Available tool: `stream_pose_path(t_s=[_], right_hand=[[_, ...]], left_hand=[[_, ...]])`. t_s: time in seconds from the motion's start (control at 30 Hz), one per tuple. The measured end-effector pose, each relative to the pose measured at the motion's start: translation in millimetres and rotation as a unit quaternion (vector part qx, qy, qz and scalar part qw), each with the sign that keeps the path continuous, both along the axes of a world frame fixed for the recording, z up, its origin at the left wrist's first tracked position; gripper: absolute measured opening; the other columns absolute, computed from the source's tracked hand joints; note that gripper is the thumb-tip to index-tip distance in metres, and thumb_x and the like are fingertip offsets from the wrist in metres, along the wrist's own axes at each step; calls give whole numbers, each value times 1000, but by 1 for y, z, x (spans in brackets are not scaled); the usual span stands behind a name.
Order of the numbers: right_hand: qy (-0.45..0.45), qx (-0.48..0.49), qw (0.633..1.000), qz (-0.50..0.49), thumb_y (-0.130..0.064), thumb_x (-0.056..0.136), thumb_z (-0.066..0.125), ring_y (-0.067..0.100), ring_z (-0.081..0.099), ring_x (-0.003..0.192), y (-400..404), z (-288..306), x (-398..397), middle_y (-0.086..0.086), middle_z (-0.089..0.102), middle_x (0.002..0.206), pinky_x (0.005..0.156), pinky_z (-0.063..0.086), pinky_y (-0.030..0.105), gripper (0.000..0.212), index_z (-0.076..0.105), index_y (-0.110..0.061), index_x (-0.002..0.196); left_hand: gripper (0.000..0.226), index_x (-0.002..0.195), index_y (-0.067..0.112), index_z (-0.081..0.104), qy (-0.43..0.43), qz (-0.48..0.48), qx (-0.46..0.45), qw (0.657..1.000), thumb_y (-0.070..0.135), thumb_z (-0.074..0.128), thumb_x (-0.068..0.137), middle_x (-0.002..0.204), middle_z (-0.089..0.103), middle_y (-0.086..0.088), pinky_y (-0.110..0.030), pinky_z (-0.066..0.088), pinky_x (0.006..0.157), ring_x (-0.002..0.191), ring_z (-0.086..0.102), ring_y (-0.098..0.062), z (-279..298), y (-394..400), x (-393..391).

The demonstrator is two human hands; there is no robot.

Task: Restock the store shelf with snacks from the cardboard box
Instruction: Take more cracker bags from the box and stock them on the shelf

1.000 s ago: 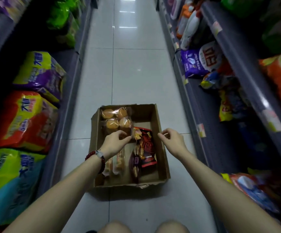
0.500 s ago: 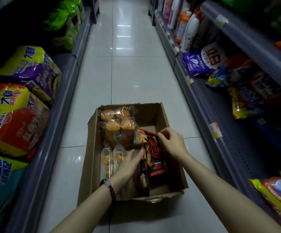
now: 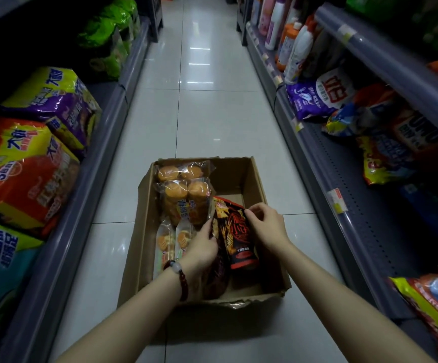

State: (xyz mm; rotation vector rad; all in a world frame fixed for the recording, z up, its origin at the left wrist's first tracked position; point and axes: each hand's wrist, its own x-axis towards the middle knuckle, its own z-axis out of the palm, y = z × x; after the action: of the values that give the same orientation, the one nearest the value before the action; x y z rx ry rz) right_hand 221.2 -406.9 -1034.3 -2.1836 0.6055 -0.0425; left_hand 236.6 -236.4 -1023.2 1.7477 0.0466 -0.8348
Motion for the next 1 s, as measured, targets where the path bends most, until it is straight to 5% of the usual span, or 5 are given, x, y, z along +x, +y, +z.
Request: stream_pose_path(t_s=[0.17, 0.53, 1.0], right_hand=[[18, 27, 999, 11, -37, 93, 59, 10, 58, 95, 8, -10, -4, -6, 62, 99, 65, 39, 12, 28, 62, -16, 112], [32, 63, 997, 30, -39, 87, 67, 20, 48, 126, 40, -36, 6, 3, 47, 138, 101, 42, 32, 61, 40, -19, 138], [78, 22, 996, 44, -46, 82, 69, 24, 32, 140, 43, -62, 15, 4, 34, 152, 114, 32, 47, 83, 28, -19, 149]], left_hand=[[54, 148, 30, 29, 16, 13, 7, 1000, 4, 32, 101, 144, 46, -6, -42, 41, 106, 131, 44, -26, -7, 20, 15], [51, 147, 26, 32, 40, 29, -25, 998, 5, 36, 101, 142, 49, -8, -49, 35, 112, 133, 44, -26, -10, 39, 33], [43, 141, 24, 40, 62, 14, -66, 996, 12, 43, 100, 126, 61, -6, -44, 46, 102, 116, 58, -22, -11, 64, 40]])
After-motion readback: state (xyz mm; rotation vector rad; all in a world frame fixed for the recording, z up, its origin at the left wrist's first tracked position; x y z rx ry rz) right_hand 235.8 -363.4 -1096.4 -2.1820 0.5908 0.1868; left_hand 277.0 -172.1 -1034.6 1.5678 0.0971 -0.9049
